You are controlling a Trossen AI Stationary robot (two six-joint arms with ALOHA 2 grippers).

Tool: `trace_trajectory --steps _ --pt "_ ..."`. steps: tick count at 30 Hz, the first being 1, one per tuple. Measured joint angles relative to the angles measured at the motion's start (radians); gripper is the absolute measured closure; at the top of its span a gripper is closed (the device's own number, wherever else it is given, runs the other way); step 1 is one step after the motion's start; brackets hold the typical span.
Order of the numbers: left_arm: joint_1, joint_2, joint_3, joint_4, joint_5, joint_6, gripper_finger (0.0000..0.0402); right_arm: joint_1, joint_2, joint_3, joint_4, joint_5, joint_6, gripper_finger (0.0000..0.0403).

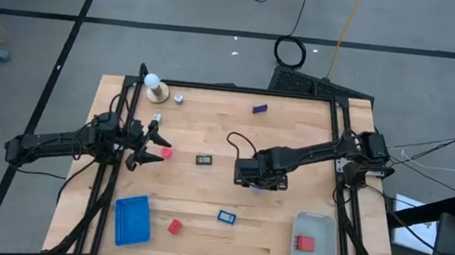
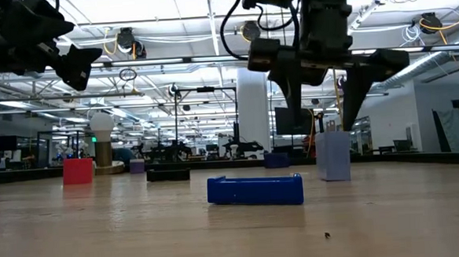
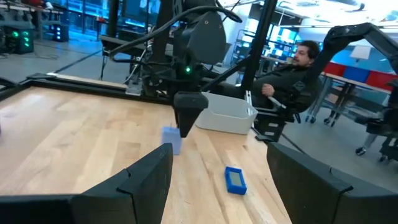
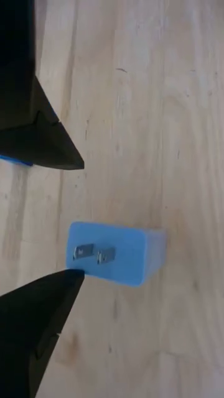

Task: Pick & Place Office items
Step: Put the blue charger adapter into the gray bin

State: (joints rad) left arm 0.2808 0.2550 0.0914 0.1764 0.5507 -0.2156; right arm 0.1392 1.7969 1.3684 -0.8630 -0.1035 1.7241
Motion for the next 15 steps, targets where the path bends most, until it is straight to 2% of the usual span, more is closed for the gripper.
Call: trace_trajectory --steps 15 --pt "0.0 0.0 0.0 -0.001 0.0 0.023 0.0142 -0.002 0.0 -0.055 0.019 0.028 -0.008 0.0124"
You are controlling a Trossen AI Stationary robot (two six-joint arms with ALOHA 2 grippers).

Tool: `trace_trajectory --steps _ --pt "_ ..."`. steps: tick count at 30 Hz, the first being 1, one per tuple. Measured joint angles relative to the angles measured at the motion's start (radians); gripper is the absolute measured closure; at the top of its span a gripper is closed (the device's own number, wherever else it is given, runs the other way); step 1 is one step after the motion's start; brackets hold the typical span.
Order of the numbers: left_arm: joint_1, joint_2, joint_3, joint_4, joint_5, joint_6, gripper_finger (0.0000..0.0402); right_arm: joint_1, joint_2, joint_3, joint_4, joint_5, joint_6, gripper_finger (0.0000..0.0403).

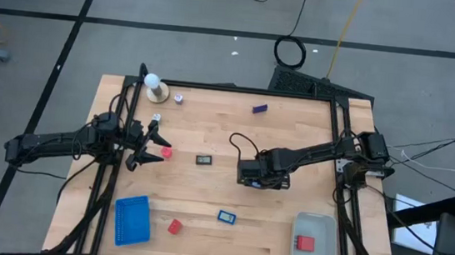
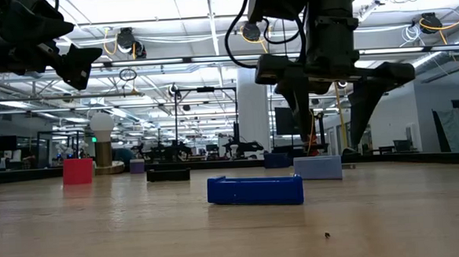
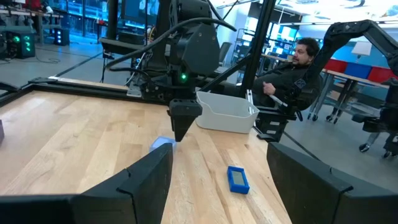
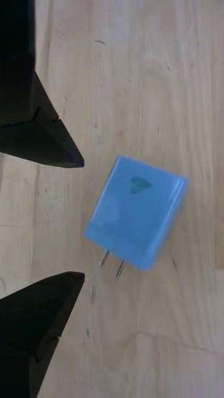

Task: Pick & Place Office items
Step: Put the blue charger adapter into the gray bin

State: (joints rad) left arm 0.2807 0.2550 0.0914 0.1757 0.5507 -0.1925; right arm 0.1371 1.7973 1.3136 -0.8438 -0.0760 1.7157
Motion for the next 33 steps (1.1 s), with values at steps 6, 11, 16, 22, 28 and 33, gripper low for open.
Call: trace_trajectory --steps 6,11,16,22,28,33 --pt "0.0 0.0 0.0 0.0 0.0 0.001 0.0142 0.0 0.0 0.0 0.036 -0.003 -0.012 0.0124" --pt "0.0 0.0 0.0 0.0 0.0 0.002 0.0142 -0.001 0.0 0.0 0.101 -0.003 -0.091 0.0124" --pt "0.0 0.0 0.0 0.0 -0.001 0.003 0.0142 -0.002 0.0 0.0 0.164 -0.004 -0.255 0.0124" --pt "0.0 0.0 0.0 0.001 -0.001 0.003 0.0142 -0.023 0.0 0.0 0.158 -0.036 -0.44 0.0124" --pt "0.0 0.0 0.0 0.001 -0.001 -0.025 0.0142 -0.057 0.0 0.001 0.155 -0.071 -0.662 0.0124" --pt "0.0 0.0 0.0 0.001 -0.002 -0.046 0.0142 -0.093 0.0 0.001 0.103 -0.088 -0.821 0.0124"
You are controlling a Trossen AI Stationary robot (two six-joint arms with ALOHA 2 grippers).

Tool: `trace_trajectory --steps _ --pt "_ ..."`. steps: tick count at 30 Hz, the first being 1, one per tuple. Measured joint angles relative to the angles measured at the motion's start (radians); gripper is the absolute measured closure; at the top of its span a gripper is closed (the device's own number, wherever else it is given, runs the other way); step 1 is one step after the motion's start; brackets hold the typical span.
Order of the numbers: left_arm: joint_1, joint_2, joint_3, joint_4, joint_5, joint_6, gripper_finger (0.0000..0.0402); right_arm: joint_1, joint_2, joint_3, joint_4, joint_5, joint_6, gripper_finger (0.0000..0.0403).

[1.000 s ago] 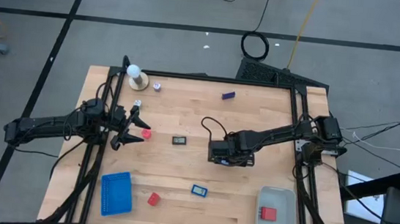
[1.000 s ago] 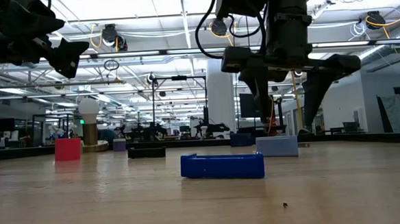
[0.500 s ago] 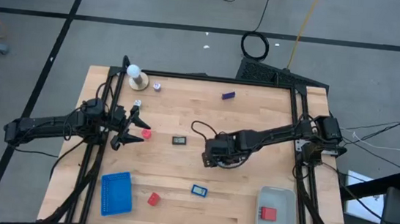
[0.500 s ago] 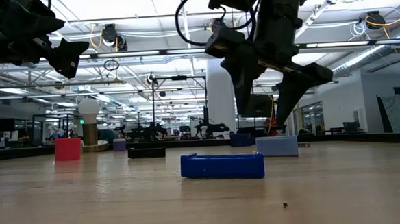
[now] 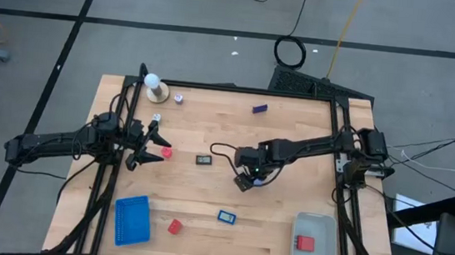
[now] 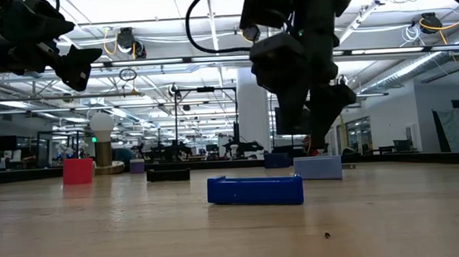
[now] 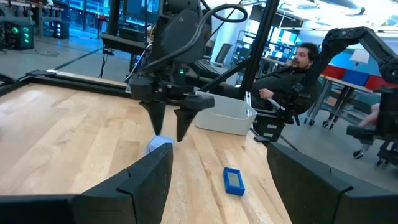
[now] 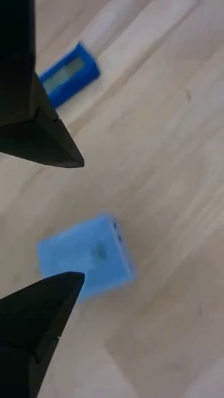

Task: Pick & Place Office items
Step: Put the blue charger adapter into the gray bin

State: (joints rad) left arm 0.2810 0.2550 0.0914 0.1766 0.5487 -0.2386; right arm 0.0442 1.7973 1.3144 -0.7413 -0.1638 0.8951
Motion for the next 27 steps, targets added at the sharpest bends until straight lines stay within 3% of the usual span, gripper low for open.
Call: trace_trajectory --steps 7,20,27 --pt "0.0 0.0 0.0 0.0 -0.02 0.014 0.0142 -0.031 -0.009 0.001 -0.117 0.002 -0.214 0.0124" --pt "0.0 0.0 0.0 -0.001 -0.282 0.037 0.0142 -0.026 -0.009 0.001 -0.087 0.004 -0.498 0.0124" --pt "0.0 0.0 0.0 -0.001 -0.297 -0.033 0.0142 -0.023 -0.009 0.001 -0.079 0.002 -0.574 0.0124"
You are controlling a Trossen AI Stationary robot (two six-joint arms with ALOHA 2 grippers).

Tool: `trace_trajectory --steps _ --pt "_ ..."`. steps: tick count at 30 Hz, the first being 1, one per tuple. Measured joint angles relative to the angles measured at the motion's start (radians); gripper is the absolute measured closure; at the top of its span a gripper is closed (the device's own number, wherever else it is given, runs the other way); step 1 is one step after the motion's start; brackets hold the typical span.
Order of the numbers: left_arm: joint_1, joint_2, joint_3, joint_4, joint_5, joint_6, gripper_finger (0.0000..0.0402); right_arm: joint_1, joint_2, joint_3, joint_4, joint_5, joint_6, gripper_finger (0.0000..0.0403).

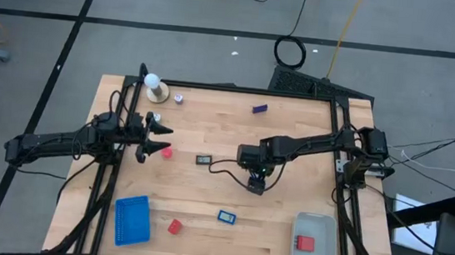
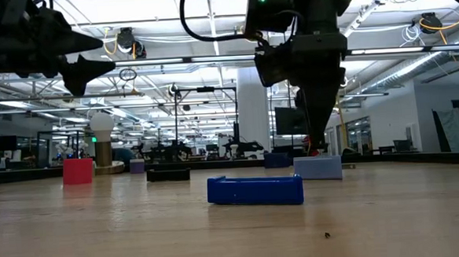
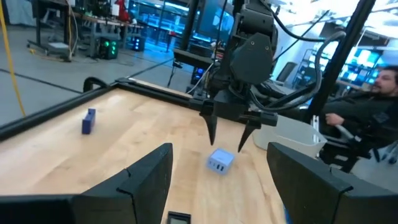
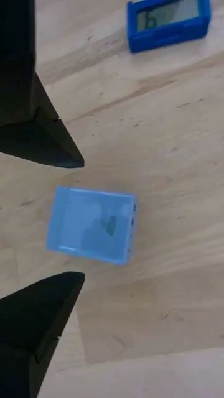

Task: Pick & Place Office items
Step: Put the blue charger adapter into the gray bin

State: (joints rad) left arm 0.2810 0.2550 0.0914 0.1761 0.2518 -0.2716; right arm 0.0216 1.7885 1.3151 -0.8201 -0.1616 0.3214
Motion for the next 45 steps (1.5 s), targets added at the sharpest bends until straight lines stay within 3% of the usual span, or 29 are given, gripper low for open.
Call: trace_trajectory --steps 9,22,30,45 --pt "-0.001 0.0 0.0 0.0 0.0 -0.07 0.0142 0.012 0.0 0.0 0.063 0.0 -0.034 0.0118" --pt "-0.001 0.0 0.0 0.0 0.0 -0.091 0.0142 0.013 0.001 0.0 0.068 0.037 0.006 0.004" --pt "-0.001 0.0 0.0 0.0 0.0 -0.091 0.0142 0.013 0.002 -0.001 0.051 0.088 0.068 0.0038" --pt "-0.001 0.0 0.0 0.0 0.006 -0.091 0.0142 0.013 0.099 -0.002 0.042 0.055 0.079 0.0037"
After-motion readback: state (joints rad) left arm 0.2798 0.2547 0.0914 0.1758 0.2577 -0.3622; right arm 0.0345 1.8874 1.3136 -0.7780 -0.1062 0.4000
